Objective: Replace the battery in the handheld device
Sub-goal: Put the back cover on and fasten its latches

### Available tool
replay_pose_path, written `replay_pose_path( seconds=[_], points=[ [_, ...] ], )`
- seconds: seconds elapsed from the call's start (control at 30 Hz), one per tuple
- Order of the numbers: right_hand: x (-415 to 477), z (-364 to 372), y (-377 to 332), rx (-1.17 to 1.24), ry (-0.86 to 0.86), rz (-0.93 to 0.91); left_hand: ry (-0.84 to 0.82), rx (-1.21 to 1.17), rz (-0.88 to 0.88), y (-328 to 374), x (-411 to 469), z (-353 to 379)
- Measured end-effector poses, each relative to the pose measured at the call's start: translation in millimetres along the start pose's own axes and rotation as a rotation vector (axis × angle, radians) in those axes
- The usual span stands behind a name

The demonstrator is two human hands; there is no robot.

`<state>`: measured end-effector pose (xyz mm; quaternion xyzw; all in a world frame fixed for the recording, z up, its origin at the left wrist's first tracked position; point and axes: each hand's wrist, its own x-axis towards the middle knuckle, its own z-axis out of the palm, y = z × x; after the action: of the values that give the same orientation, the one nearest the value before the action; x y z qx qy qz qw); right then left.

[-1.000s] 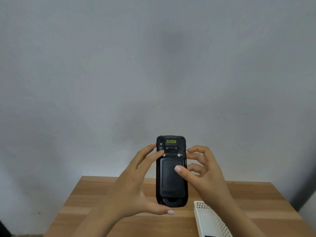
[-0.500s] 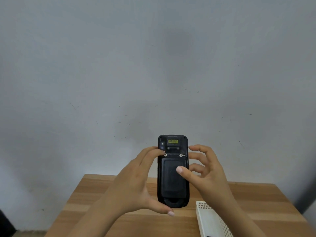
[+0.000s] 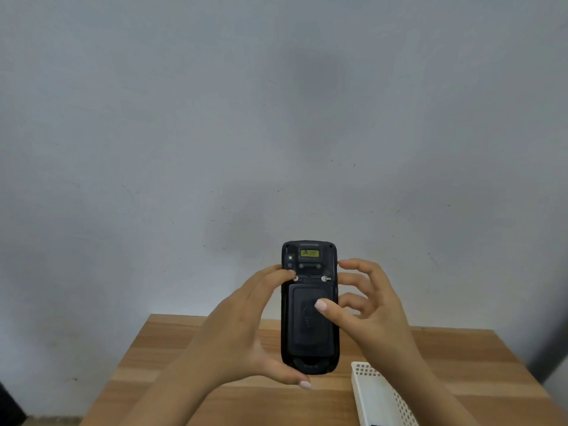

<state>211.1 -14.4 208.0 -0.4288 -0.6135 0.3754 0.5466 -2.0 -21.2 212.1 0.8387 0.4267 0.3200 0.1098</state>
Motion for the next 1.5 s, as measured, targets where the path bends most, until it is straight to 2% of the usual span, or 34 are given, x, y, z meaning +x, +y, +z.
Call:
replay_pose_path(
  seconds=[0.6, 0.9, 1.17, 1.5],
  points=[
    [1, 4, 1, 0.041, 0.018, 0.024, 0.056, -0.078, -0.049, -4, -4, 5],
    [-2, 5, 2, 0.036, 0.017, 0.008, 0.053, -0.122, -0.013, -7, -7, 9],
    [-3, 11, 4, 0.059, 0.108, -0.067, 0.103, -0.216, -0.036, -4, -3, 10],
    [-2, 11, 4, -0.015, 0.063, -0.052, 0.096, -0.282, -0.076, -7, -6, 13]
  ],
)
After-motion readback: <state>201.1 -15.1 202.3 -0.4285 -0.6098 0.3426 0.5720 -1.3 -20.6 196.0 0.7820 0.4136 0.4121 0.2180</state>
